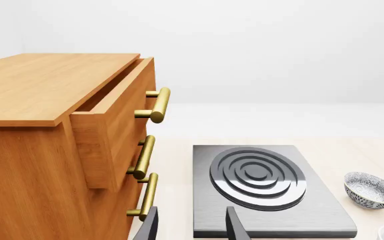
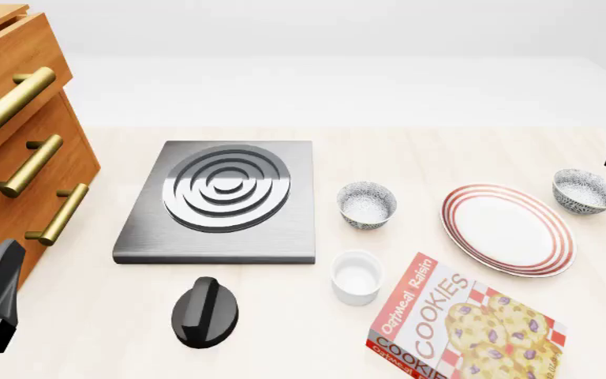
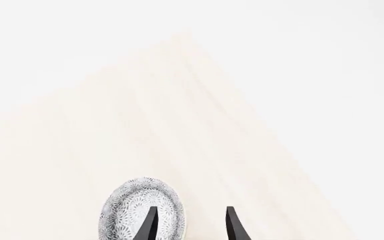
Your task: Pick the akita bowl next to the plate and place it on the plate.
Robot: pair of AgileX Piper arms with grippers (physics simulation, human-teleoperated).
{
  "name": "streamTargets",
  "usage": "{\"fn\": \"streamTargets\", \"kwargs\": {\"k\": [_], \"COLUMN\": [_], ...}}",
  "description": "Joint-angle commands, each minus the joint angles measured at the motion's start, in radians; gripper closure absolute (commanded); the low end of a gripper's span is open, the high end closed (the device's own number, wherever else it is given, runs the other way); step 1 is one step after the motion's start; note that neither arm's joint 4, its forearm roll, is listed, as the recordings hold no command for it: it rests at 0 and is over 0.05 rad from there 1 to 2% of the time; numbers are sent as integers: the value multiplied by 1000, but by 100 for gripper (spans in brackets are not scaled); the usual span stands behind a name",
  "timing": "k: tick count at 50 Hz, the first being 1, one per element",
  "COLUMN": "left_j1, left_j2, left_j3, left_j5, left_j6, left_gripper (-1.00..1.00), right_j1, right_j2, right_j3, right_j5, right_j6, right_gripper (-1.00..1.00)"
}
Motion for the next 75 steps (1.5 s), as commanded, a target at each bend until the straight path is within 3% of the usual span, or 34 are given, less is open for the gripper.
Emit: {"fn": "streamTargets", "kwargs": {"k": [1, 75], "left_j1": [0, 0], "left_j2": [0, 0], "left_j3": [0, 0], "left_j5": [0, 0], "left_j6": [0, 0], "left_gripper": [-100, -100], "right_j1": [-7, 15], "right_j2": [11, 92], "right_j3": [2, -14], "right_j5": [1, -5], "right_j6": [-9, -17], "right_gripper": [-100, -100]}}
